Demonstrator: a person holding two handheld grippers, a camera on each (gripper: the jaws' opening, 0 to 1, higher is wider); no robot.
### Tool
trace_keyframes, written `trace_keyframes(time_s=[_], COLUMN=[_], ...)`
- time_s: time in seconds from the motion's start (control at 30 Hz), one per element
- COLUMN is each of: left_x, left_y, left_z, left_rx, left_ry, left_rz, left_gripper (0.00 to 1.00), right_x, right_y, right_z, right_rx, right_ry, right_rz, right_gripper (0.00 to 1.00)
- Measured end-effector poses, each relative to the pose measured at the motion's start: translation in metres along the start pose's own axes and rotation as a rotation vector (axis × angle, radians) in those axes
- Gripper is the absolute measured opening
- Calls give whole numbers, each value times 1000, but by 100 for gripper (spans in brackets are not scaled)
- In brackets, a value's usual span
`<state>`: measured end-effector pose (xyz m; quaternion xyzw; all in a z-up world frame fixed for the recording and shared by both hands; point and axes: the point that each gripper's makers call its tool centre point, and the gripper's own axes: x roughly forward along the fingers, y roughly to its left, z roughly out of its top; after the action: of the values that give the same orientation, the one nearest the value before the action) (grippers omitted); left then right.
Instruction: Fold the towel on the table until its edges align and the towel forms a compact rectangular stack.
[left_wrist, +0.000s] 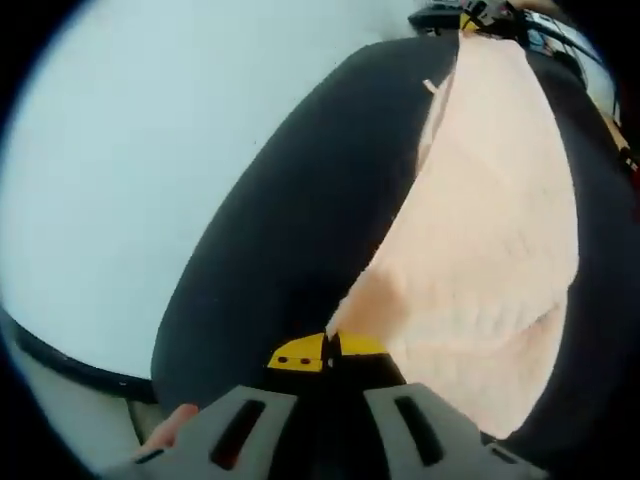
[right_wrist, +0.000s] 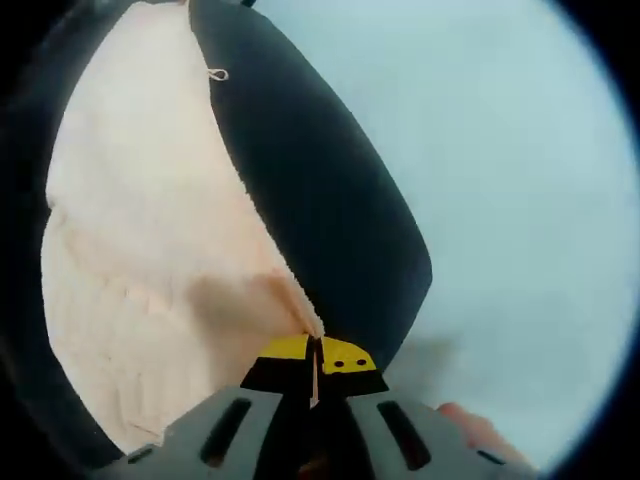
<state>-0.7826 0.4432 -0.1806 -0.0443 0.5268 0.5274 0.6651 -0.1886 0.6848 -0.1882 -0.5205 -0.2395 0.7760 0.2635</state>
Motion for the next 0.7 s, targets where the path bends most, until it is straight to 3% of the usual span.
trace_keyframes(time_s=[0.1,0.2,0.23,0.27,0.3,0.33,0.37,0.4,0.47,0.5,0.53,0.6,0.67,0.7], left_x=[12,19,21,23,24,22,15,2,-18,-30,-40,-63,-75,-77], left_y=[4,-3,-9,-14,-18,-16,-8,-3,16,19,19,-2,-26,-43], left_z=[0,-2,-5,-16,-25,-27,-26,-21,-13,-11,-11,-9,-6,-11], left_rx=[-35,-42,-39,-73,-173,-273,-350,-458,-555,-583,-563,-410,-207,-161], left_ry=[8,-4,-3,35,60,29,-33,-122,-329,-400,-443,-478,-483,-441], left_rz=[22,33,30,7,-18,-11,5,44,33,42,40,59,34,5], left_gripper=[0,0,5,14,25,33,32,29,30,35,37,35,34,34], right_x=[9,18,22,25,26,23,15,8,-10,-20,-28,-42,-50,-56], right_y=[-4,7,12,18,25,19,14,12,13,12,8,2,27,32], right_z=[3,-3,-5,-10,-19,-14,-12,-15,-18,-15,-11,-5,-9,-6], right_rx=[-15,0,-10,-11,20,21,95,241,589,710,741,634,468,417], right_ry=[11,46,50,68,96,47,1,-26,-56,-79,-121,-200,-148,-159], right_rz=[-50,-35,-34,-30,-16,-49,-67,-60,-17,-3,-11,-76,-30,-58], right_gripper=[0,0,0,2,2,2,3,5,18,25,26,17,18,18])
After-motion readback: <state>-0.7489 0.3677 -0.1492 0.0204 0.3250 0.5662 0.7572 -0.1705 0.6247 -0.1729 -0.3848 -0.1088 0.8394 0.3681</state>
